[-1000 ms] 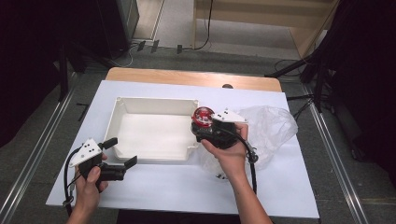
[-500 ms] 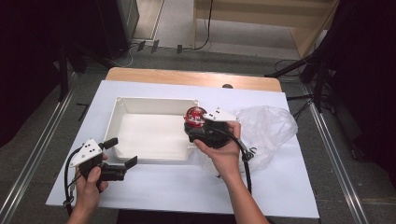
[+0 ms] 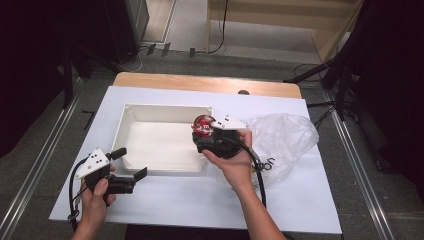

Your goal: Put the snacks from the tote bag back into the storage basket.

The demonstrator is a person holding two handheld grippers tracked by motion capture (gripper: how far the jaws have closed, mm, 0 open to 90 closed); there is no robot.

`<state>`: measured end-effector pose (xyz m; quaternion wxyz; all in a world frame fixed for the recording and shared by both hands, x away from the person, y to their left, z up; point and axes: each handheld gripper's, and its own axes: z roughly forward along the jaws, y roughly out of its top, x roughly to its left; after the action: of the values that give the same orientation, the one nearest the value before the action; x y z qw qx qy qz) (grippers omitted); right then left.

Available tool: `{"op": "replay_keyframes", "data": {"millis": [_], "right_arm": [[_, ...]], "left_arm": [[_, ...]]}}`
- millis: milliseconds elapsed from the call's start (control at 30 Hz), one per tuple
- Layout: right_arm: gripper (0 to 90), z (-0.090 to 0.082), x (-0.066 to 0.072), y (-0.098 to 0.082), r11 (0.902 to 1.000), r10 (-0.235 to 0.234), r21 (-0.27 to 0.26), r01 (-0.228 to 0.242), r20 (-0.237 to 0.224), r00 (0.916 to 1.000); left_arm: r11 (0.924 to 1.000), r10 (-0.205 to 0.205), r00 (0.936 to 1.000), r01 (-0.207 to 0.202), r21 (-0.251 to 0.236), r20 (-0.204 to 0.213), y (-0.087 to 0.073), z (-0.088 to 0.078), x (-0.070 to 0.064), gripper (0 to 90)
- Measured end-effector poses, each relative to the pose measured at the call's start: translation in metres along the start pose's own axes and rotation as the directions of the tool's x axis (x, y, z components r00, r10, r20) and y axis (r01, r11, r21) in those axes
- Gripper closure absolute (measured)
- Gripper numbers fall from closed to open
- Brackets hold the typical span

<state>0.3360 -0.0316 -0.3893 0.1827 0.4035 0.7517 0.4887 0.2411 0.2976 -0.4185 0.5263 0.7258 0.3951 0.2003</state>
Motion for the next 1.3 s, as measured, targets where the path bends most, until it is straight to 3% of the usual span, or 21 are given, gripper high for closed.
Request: {"op": "replay_keyframes", "data": {"millis": [1133,1300], "right_arm": [[26.3,0.015,0.005,-0.019,0.9973,-0.034,0.064,0.036,-0.031,0.9989],[26.3,0.016,0.007,-0.022,0.9952,-0.058,0.078,0.061,-0.030,0.9978]], "left_arm": [[1.0000,0.000,1.0000,0.000,0.000,-0.001,0.000,0.000,0.001,0.0],[1.0000,0.001,1.0000,-0.001,0.000,-0.002,0.000,0.000,0.001,0.0]]}}
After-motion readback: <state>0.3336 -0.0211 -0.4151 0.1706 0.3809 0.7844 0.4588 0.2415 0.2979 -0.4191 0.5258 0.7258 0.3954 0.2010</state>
